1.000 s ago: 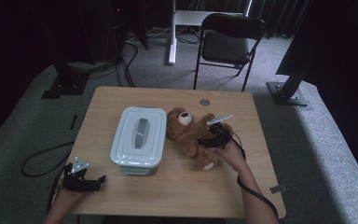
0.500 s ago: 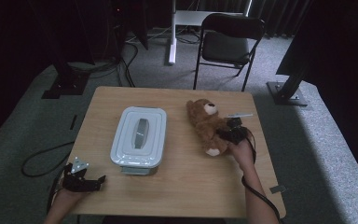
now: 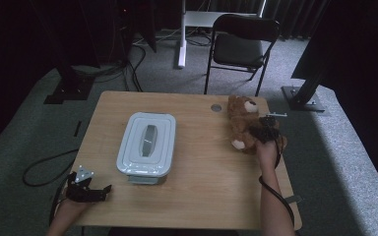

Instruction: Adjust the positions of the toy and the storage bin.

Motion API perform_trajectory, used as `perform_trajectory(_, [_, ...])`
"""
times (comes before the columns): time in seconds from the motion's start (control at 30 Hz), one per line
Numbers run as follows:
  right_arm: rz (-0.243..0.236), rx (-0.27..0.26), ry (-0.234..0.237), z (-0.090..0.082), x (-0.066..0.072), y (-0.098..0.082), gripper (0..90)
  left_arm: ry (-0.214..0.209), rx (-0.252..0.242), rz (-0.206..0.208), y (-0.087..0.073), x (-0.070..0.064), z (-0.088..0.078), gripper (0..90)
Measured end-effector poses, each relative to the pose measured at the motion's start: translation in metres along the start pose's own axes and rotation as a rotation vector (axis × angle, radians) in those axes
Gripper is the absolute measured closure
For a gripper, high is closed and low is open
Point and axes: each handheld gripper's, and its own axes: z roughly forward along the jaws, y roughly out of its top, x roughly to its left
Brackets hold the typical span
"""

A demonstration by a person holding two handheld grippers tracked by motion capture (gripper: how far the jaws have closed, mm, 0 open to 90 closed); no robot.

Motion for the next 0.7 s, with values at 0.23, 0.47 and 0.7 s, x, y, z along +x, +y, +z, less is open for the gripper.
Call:
perform_trajectory(0.23, [0.054, 0.005, -0.029, 0.021, -0.006, 0.023, 50.8, 0.0, 0.0, 0.0, 0.0, 0.0, 0.0, 0.9])
perform_trajectory(0.47, [0.047, 0.004, -0.026, 0.03, -0.005, 0.031, 38.9, -0.01, -0.002, 0.018, -0.001, -0.004, -0.001, 0.9])
perform_trajectory(0.7, [0.035, 0.019, 0.026, 0.012, -0.004, 0.037, 20.0, 0.009, -0.013, 0.035, 0.005, -0.004, -0.003, 0.9])
